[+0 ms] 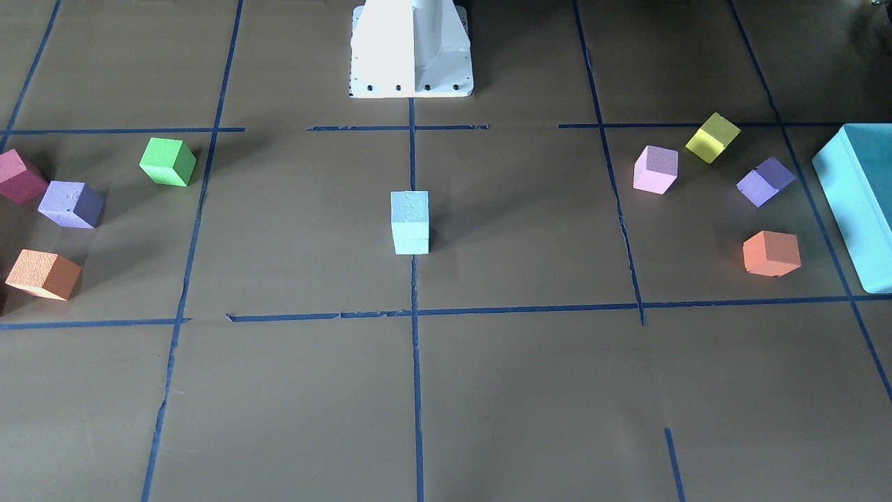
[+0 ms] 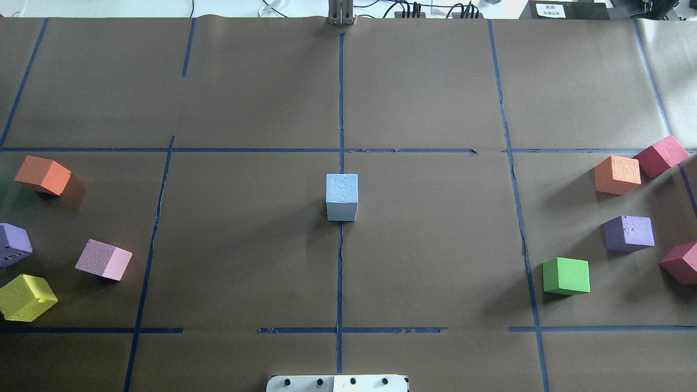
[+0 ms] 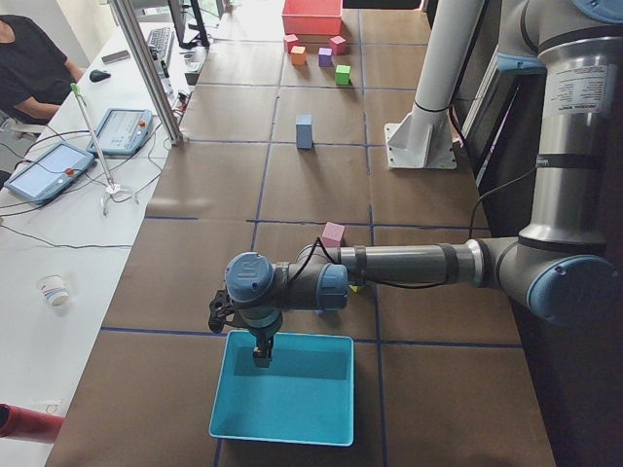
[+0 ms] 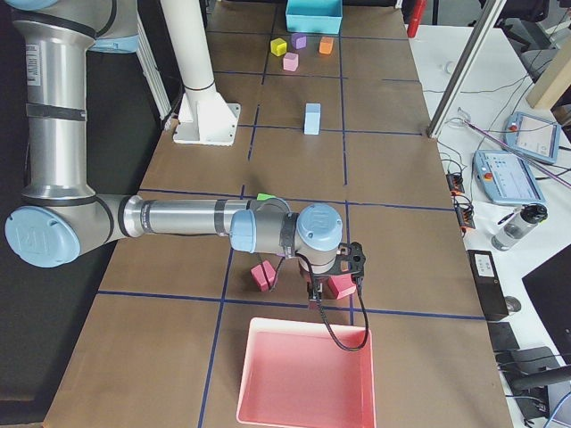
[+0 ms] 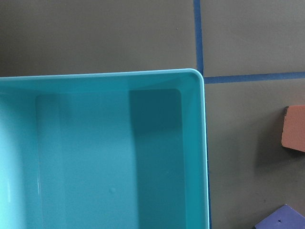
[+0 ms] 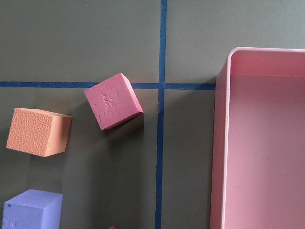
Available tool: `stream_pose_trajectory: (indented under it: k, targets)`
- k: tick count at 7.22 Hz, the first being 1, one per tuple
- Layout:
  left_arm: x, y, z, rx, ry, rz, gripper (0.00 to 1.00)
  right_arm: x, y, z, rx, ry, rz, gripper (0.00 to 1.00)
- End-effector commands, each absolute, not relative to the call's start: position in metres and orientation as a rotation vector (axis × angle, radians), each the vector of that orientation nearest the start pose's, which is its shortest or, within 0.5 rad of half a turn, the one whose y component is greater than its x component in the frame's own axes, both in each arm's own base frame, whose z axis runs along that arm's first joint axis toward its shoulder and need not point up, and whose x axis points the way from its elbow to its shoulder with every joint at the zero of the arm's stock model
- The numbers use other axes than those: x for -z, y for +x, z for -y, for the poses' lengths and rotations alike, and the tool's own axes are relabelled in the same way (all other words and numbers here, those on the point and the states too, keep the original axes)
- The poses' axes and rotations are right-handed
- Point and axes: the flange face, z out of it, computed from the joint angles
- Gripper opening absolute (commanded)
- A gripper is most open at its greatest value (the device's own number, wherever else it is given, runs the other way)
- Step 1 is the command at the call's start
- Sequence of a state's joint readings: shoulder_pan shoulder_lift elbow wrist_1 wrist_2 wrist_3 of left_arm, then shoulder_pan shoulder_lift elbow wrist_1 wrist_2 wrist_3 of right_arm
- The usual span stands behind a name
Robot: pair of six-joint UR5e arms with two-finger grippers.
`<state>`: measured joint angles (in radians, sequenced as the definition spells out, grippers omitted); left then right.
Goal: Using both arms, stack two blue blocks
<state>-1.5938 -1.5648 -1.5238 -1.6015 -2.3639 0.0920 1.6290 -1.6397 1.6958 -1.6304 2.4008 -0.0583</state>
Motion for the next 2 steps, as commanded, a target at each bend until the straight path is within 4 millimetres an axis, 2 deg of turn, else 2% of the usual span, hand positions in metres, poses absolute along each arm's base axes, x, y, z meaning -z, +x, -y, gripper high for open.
stream_pose_trajectory:
  k: [1, 2]
  targets:
    - [-0.6800, -0.0735, 0.4863, -0.057, 0.025, -0.793, 1.00, -0.6331, 0.0865, 0.4567, -0.003, 0.043, 0.830, 1.00]
    - [-0.6800, -0.0735, 0.4863, -0.057, 0.025, -0.793, 1.00, -0.6330, 0.0865, 0.4568, -0.002, 0.044, 0.830, 1.00]
